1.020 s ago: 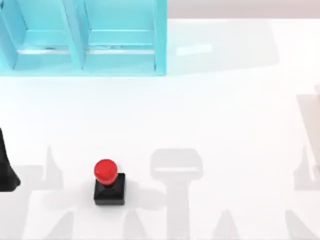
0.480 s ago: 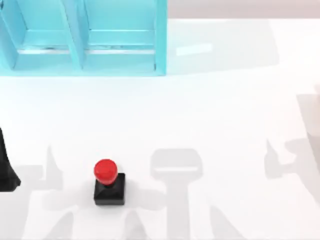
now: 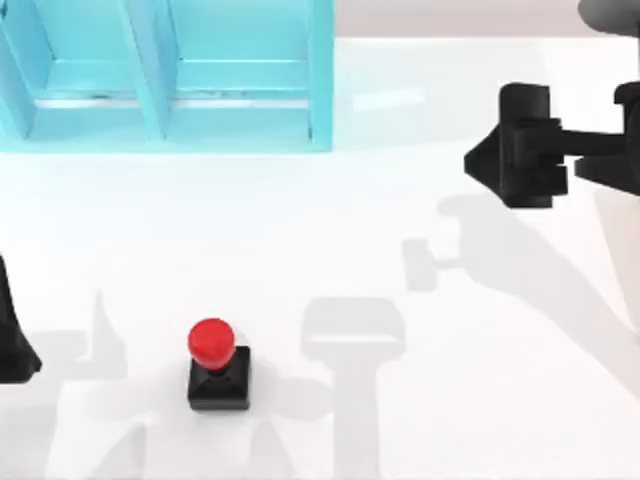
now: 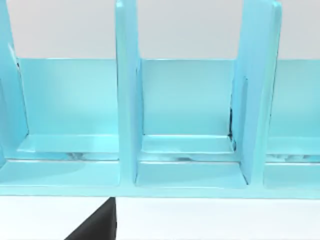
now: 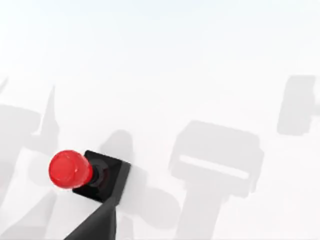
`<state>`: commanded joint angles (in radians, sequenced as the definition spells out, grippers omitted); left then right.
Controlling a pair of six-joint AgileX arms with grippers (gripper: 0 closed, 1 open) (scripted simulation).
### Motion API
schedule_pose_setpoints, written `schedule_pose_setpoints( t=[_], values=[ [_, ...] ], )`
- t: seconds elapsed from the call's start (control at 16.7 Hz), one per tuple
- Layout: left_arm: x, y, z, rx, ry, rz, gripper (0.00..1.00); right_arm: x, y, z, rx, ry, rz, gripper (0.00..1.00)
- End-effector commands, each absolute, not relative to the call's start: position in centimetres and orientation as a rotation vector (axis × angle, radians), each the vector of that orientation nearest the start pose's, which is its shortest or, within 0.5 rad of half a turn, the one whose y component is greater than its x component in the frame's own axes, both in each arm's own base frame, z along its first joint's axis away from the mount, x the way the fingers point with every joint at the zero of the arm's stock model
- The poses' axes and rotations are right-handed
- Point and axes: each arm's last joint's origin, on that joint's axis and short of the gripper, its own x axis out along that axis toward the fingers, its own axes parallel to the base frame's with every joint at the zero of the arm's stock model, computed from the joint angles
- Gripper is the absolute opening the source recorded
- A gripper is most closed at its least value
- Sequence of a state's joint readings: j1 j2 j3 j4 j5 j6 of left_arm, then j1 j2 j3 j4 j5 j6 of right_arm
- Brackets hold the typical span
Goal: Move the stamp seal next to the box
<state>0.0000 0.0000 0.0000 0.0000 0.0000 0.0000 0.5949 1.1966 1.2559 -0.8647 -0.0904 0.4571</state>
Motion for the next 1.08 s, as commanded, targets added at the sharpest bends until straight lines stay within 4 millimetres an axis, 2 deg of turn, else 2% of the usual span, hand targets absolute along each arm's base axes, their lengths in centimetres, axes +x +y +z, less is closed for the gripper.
schedule_pose_setpoints(
  t=[0.12,0.3,0.48,0.6,0.72,0.84,1.08],
  values=[
    [10.6,-0.1,16.0,0.000,0.000,0.000,1.00,21.8,18.1,35.2,0.176,1.094,0.426,1.00],
    [10.6,-0.1,16.0,0.000,0.000,0.000,1.00,24.3,24.7,33.7,0.101,1.321,0.339,1.00],
    [10.6,-0.1,16.0,0.000,0.000,0.000,1.00,25.6,30.7,30.6,0.010,1.486,0.214,1.00],
    [10.6,-0.1,16.0,0.000,0.000,0.000,1.00,25.9,34.0,27.9,-0.051,1.560,0.119,1.00],
    [10.6,-0.1,16.0,0.000,0.000,0.000,1.00,25.8,36.6,25.6,-0.095,1.596,0.036,1.00],
    [10.6,-0.1,16.0,0.000,0.000,0.000,1.00,25.5,38.6,24.1,-0.115,1.599,-0.020,1.00],
    [10.6,-0.1,16.0,0.000,0.000,0.000,1.00,24.6,41.1,23.4,-0.076,1.542,-0.048,1.00]
  ],
)
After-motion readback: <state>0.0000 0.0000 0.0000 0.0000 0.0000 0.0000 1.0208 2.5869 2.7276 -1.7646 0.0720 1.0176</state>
